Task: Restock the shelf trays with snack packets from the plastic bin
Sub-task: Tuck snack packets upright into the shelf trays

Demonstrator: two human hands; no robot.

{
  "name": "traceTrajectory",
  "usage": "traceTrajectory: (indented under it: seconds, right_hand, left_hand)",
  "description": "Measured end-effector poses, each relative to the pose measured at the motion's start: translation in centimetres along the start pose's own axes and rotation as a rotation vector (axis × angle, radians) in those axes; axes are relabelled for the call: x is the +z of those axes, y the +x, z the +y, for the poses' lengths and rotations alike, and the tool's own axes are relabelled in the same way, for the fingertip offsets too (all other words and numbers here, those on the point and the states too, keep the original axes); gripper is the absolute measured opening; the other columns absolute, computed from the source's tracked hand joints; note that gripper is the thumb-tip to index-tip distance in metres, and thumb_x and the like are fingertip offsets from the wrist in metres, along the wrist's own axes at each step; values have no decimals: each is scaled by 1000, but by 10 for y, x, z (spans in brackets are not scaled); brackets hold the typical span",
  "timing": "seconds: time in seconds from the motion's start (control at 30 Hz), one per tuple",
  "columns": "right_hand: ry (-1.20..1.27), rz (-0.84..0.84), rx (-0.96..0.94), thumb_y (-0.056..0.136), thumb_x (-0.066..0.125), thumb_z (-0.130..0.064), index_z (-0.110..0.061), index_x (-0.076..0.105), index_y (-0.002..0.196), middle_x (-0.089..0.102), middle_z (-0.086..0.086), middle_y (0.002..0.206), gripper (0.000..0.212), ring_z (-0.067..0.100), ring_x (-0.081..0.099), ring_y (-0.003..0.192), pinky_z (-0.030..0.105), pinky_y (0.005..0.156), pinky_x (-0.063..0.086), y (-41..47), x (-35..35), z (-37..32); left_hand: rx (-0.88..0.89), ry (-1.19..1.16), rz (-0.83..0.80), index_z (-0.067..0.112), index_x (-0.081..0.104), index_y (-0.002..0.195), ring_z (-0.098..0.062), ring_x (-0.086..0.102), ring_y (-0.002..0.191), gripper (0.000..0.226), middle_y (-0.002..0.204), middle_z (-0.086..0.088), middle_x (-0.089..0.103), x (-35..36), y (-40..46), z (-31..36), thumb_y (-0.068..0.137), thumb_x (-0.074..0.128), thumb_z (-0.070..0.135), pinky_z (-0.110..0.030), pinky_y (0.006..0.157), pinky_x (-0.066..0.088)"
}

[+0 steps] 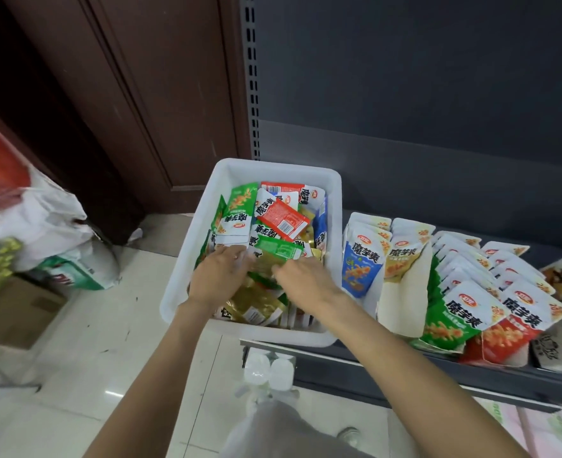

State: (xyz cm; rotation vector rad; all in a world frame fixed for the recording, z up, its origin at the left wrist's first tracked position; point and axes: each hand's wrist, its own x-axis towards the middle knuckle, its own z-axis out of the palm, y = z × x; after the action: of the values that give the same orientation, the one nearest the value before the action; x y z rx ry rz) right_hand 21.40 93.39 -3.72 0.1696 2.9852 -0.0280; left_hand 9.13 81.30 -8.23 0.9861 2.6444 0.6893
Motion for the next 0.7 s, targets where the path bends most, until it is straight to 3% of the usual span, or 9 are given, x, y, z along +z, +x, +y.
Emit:
traceTrajectory:
  seconds: [0.07,0.13,0.23,0.33,0.43,0.53,0.63,0.7]
  right_hand:
    - [-18,63,66,92,44,3,-5,56,111,65,8,87,24,26,65,80,35,71,47,-17,-12,5]
    - [73,307,203,91,52,-4,-10,59,110,68,5,84,20,23,66,72,31,63,48,-36,-19,15]
    - [625,630,480,92,58,-10,-15,68,99,70,0,74,14,17,62,56,26,50,44,-64,-25,31]
    - [1355,565,610,94,54,-7,-21,67,88,71,-5,74,20,10,59,52,23,47,48,-80,-24,38]
    - [1570,523,612,94,53,-4,-16,67,89,72,-5,74,19,7,60,59,19,48,48,-91,-23,38]
    - [1455,534,616,93,56,-7,-18,67,93,73,-8,79,15,5,64,70,21,59,52,-103,-18,43]
    - [839,617,665,89,64,-16,-22,63,102,66,-17,85,14,3,64,79,25,73,54,-119,-13,53]
    - [714,744,681,88,65,-19,-22,58,115,64,-16,93,28,3,62,83,21,73,51,-132,-17,60]
  left_hand:
    - [-53,-210,79,20,56,124,-23,58,107,41,121,-6,60,-5,-3,4,96,42,46,-36,86,48]
    - [-114,-518,194,25,56,122,-13,58,105,36,120,3,61,-10,-11,12,95,46,46,-33,88,49]
    - [-137,-828,239,34,55,119,-1,56,109,36,118,15,60,-16,-26,37,88,51,53,-30,94,46]
    - [-166,-1153,-17,32,58,117,-9,62,106,42,116,7,65,-22,-36,72,81,62,54,-31,93,47]
    - [-136,-1227,-114,27,58,117,-11,67,96,32,107,1,69,-23,-38,99,85,64,31,-26,82,53]
    - [-9,-1129,-69,19,58,113,-2,67,82,28,93,9,70,-19,-33,121,86,65,11,-21,69,55]
    - [191,-981,-36,19,58,100,1,65,76,22,85,10,69,-11,-27,143,85,66,5,-18,68,53]
    - [325,-852,-55,24,56,96,5,64,73,23,86,17,65,-4,-27,162,85,67,6,-11,66,49]
